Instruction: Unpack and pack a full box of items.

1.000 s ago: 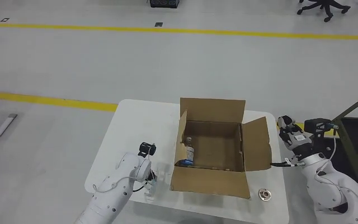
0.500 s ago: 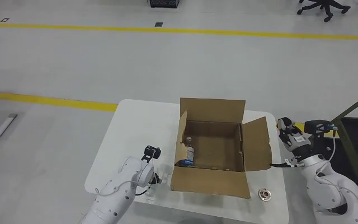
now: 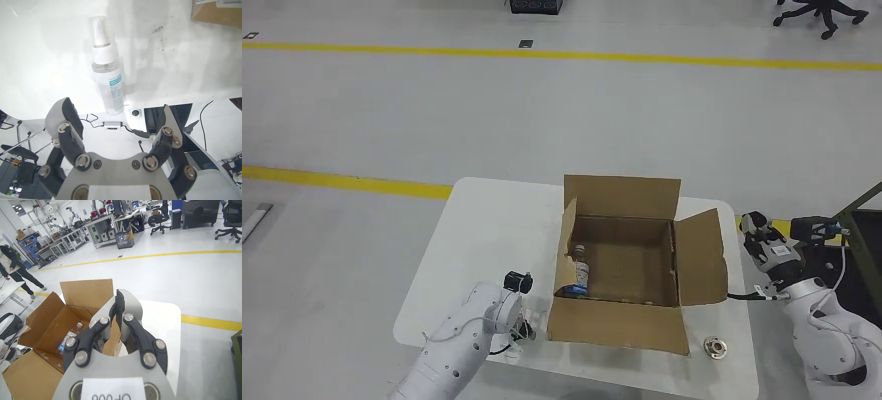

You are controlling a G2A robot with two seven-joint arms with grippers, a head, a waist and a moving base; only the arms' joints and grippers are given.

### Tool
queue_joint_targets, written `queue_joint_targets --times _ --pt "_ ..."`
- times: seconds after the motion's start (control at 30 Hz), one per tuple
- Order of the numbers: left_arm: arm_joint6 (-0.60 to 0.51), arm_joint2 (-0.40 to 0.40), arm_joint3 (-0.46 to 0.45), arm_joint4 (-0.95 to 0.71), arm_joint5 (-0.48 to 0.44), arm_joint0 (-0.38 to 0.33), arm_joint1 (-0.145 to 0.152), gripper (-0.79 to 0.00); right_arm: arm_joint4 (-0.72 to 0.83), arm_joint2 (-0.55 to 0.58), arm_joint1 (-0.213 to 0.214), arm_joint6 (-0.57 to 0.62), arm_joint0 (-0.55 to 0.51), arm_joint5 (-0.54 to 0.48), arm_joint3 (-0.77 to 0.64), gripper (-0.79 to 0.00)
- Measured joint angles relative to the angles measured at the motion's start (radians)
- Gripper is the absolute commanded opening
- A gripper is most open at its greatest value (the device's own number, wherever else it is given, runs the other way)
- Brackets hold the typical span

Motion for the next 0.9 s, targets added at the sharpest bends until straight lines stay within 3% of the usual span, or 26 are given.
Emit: queue_joint_targets --times 0.13,0.73,0.9 --pt "0.007 0.013 0.024 -0.001 0.005 -0.009 -0.006 0.0 0.006 0.007 -0.001 -0.001 -0.005 -0.001 0.0 -0.785" --pt "0.038 0.034 0.122 -0.012 0.008 -0.034 -0.025 -0.179 0.013 0.022 -0.006 0.001 -0.027 0.003 -0.011 -0.785" --pt "0.052 0.03 0.143 -0.017 0.006 -0.036 -0.027 -0.185 0.01 0.024 -0.008 0.003 -0.031 0.005 -0.016 -0.785"
